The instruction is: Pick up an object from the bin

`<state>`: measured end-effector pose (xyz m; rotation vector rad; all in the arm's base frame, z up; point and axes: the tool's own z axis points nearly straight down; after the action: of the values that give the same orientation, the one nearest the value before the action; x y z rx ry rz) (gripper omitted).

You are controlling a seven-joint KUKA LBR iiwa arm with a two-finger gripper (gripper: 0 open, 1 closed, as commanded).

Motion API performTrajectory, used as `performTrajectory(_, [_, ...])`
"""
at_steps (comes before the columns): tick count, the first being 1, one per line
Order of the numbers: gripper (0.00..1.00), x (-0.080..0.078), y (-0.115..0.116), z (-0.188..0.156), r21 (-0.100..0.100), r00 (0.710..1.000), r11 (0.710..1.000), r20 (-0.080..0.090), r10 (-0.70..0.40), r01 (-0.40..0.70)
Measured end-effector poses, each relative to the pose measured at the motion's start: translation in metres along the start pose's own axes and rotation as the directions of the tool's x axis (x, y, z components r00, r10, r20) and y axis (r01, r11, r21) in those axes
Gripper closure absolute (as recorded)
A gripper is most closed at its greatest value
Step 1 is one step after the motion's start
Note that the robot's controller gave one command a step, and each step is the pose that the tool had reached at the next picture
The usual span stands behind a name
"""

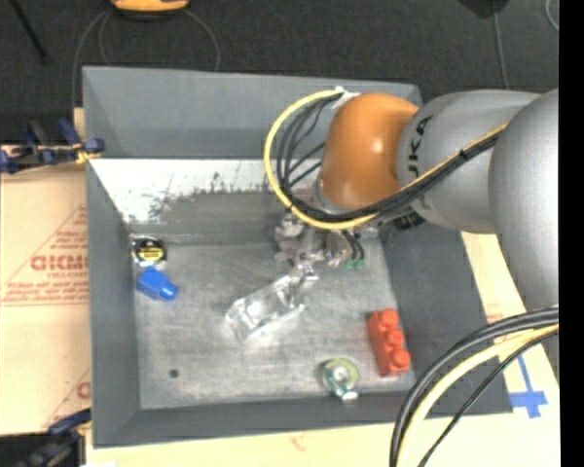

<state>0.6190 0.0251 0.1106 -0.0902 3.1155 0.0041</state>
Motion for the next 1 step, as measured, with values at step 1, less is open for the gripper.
performTrajectory(1, [0.00,0.0006,0.0018,0.0012,-0.002,0.999,0.999,0.000,-0.036,0.036])
